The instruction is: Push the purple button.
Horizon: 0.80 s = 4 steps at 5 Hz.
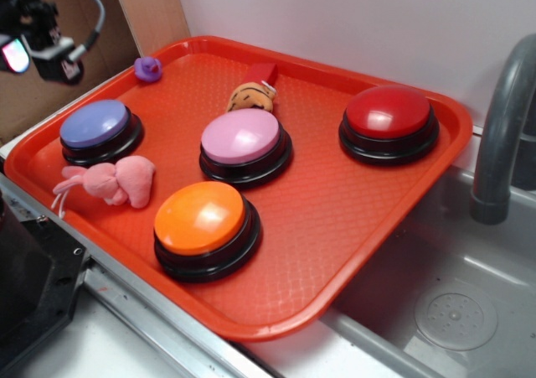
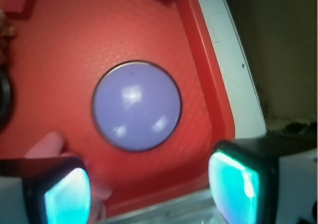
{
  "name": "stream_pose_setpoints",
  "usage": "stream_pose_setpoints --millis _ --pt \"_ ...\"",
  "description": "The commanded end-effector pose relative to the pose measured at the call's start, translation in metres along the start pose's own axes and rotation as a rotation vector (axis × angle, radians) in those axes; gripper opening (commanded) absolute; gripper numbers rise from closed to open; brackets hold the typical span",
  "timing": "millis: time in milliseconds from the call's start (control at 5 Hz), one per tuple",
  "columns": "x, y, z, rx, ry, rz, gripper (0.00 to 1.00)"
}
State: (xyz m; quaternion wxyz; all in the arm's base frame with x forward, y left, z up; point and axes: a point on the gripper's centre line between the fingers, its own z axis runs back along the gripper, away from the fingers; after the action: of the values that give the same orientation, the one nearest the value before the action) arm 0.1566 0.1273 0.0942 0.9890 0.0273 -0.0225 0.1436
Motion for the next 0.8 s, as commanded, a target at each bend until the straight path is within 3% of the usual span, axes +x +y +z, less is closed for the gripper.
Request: stream_pose_setpoints --millis 0,600 --pt "0.015 0.014 -0.030 0.023 -0.022 0.030 1.00" --pt "0.021 0.009 -0.046 0.046 0.067 0.099 1.00"
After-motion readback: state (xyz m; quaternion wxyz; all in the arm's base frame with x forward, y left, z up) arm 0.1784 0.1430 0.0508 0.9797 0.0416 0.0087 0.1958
